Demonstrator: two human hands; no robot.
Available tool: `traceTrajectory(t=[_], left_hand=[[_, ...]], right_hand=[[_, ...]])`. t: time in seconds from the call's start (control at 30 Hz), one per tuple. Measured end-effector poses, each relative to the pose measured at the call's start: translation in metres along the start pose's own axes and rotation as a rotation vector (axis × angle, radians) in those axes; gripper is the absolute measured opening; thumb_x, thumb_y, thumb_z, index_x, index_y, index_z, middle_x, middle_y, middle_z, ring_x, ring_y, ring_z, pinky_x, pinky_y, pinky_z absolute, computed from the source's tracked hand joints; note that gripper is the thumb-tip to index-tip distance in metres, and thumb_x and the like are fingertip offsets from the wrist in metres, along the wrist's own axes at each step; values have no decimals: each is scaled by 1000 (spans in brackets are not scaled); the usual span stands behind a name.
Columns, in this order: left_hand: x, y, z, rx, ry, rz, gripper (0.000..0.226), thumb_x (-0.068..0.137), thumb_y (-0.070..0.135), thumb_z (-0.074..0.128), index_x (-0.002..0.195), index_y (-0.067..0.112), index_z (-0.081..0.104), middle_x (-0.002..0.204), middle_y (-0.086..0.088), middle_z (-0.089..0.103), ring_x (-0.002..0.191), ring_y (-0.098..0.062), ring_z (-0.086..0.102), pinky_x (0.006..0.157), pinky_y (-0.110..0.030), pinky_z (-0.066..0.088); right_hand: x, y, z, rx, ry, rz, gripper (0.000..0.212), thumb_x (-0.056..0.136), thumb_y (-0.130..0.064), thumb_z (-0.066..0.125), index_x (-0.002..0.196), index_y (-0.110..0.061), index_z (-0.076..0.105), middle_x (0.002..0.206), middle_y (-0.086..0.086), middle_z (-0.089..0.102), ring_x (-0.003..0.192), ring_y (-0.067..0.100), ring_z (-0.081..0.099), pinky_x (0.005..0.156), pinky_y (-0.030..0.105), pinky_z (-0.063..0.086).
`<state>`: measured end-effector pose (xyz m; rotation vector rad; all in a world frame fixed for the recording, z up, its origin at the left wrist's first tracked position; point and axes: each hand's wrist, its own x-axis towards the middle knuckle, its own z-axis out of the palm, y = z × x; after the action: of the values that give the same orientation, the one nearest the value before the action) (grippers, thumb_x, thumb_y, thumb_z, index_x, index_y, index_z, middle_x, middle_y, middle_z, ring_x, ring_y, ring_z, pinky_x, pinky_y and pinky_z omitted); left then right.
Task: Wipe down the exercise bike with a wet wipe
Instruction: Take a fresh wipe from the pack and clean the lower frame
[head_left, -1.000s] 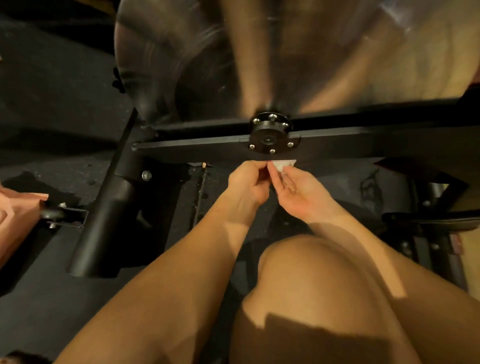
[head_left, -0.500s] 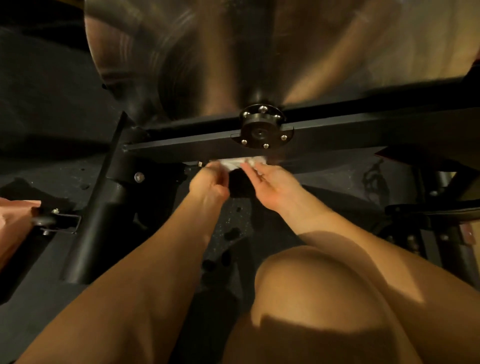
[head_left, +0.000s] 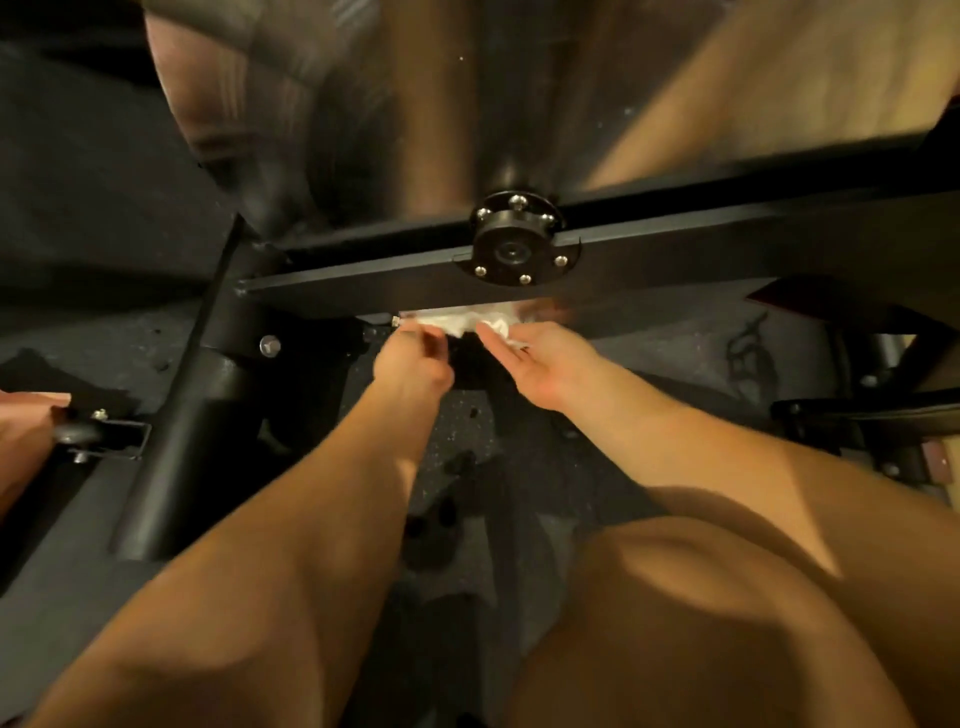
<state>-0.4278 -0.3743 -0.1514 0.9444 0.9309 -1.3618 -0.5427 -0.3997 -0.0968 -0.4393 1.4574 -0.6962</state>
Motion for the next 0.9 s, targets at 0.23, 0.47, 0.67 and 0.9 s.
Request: traceTrajectory(t=[0.23,0.47,0.67,0.9], left_hand=[[-44,-81,30,15,-326,-265,11,97,1,56,86,1,58,71,-10,58,60,-14,57,40,-20,51],[-93,-118,44,-56,-595,-392,18,97,-6,50,83,-6,61,65,-18,67,61,-26,69,52,-29,59],[-73,-66,26,-38,-392,-115,19,97,-6,50,82,2,60,78,-12,64,73,-18,63,51,-22,57],[-59,-18,-12,-197,-343,-61,24,94,-1,55,116,3,64,93,-14,71,96,-24,68,83,-35,55]], right_hand=[[-43,-56,-83,65,132,-284,24,100,-18,48,83,-3,57,60,2,68,77,20,62,67,31,53],[-95,-98,-86,530,161,-407,24,91,3,50,70,-6,55,48,5,61,44,14,62,53,23,55],[-78,-72,-59,376,26,-154,13,99,-2,44,99,1,57,95,23,64,88,30,66,93,39,52],[-64,-41,-16,213,-166,-38,30,96,7,43,126,5,48,133,24,53,113,30,59,76,37,55]])
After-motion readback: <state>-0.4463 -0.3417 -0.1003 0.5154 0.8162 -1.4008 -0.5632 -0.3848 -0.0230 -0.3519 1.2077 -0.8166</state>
